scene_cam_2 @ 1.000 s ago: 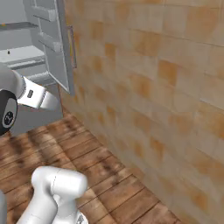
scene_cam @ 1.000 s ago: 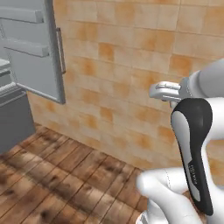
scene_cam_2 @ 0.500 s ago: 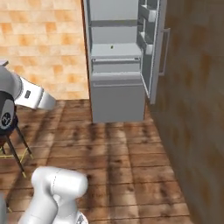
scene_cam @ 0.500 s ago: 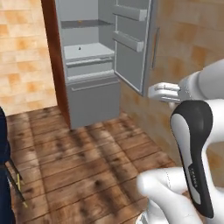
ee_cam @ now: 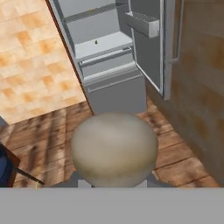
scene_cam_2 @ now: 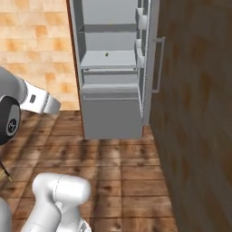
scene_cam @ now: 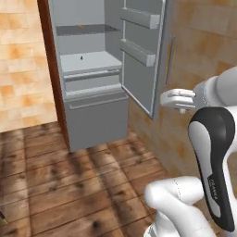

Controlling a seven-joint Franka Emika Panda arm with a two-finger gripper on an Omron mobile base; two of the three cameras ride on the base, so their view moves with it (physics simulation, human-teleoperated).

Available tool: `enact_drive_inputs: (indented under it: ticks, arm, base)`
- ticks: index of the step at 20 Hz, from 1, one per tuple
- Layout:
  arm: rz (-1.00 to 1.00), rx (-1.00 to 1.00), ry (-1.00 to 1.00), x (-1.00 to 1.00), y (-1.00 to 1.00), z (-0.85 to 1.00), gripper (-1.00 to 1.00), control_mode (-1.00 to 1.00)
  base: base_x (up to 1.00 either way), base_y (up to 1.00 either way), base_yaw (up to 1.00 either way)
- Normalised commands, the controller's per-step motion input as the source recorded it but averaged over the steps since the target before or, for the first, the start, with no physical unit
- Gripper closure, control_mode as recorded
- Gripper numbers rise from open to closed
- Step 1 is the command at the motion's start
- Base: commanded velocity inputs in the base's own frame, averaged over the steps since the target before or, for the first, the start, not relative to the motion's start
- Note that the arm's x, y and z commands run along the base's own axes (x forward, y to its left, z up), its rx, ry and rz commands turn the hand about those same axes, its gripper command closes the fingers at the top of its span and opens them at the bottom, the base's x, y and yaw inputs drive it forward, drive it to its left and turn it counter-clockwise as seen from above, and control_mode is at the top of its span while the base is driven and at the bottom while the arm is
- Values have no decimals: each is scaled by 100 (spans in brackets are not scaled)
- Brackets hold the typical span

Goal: Transport the chicken drumstick and mushroom to the fridge. Place the chicken drumstick on the rack containing meat and place the mushroom on the rack containing the vegetable, ensuring meats and vegetables are on different racks.

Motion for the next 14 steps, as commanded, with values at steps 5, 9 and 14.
enact_drive_inputs:
  ticks: [5, 9, 14]
  arm:
    - [0, 0, 0, 0, 0, 0, 100, 100]
    - [0, 0, 0, 0, 0, 0, 100, 100]
    - [0, 0, 0, 0, 0, 0, 100, 100]
  base:
    - [100, 7, 0]
    - [100, 0, 0]
    - [100, 0, 0]
